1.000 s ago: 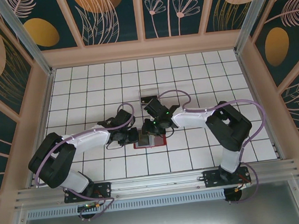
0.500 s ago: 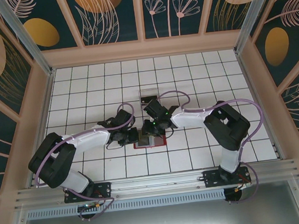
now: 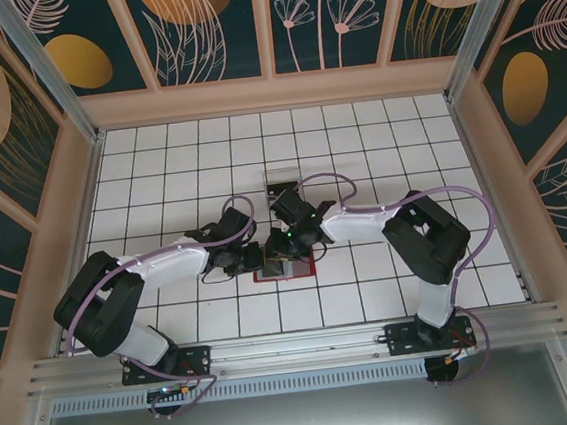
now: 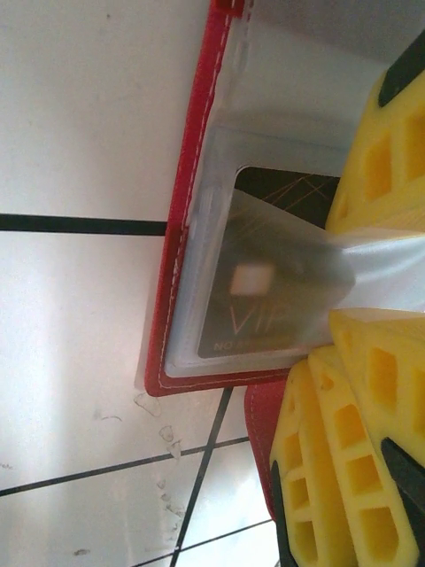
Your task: Take the credit cards out of the card holder
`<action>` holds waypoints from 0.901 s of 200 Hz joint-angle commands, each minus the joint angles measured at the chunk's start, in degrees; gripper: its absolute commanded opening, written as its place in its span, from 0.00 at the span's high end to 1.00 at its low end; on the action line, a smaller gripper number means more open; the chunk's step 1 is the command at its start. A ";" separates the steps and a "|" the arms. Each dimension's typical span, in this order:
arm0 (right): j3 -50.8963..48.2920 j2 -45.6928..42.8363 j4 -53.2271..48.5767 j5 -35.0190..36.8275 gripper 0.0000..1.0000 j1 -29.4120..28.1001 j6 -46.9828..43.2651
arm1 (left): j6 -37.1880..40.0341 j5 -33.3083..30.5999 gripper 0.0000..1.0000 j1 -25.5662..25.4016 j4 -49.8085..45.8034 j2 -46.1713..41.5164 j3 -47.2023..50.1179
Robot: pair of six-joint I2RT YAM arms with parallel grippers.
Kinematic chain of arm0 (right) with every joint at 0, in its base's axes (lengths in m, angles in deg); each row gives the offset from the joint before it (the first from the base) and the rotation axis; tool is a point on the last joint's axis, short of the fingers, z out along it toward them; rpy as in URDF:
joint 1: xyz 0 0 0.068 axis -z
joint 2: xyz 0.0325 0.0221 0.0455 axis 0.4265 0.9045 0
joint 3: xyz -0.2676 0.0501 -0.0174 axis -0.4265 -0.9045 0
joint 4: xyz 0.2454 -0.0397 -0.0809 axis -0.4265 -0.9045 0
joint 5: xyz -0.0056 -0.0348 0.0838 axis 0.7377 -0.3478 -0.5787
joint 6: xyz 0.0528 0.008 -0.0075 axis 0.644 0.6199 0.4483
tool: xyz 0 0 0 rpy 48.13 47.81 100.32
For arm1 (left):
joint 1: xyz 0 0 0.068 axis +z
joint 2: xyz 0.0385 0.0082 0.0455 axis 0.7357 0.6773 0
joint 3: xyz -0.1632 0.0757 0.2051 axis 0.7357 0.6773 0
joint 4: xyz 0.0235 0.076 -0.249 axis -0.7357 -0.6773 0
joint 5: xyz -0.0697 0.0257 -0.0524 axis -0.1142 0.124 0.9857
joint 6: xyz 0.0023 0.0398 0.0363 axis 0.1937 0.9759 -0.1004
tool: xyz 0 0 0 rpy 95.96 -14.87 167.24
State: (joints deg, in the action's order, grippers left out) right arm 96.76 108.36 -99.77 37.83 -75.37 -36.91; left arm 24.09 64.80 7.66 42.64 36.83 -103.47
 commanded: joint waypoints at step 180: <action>-4.53 -7.06 -1.96 2.70 0.79 3.31 -2.99 | 1.74 -3.77 0.84 -0.22 -2.90 3.51 -0.32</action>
State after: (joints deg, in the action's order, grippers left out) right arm 95.62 102.68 -104.14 41.98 -73.15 -38.79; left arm 24.75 63.88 7.60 42.59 37.92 -104.30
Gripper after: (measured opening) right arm 0.230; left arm 0.162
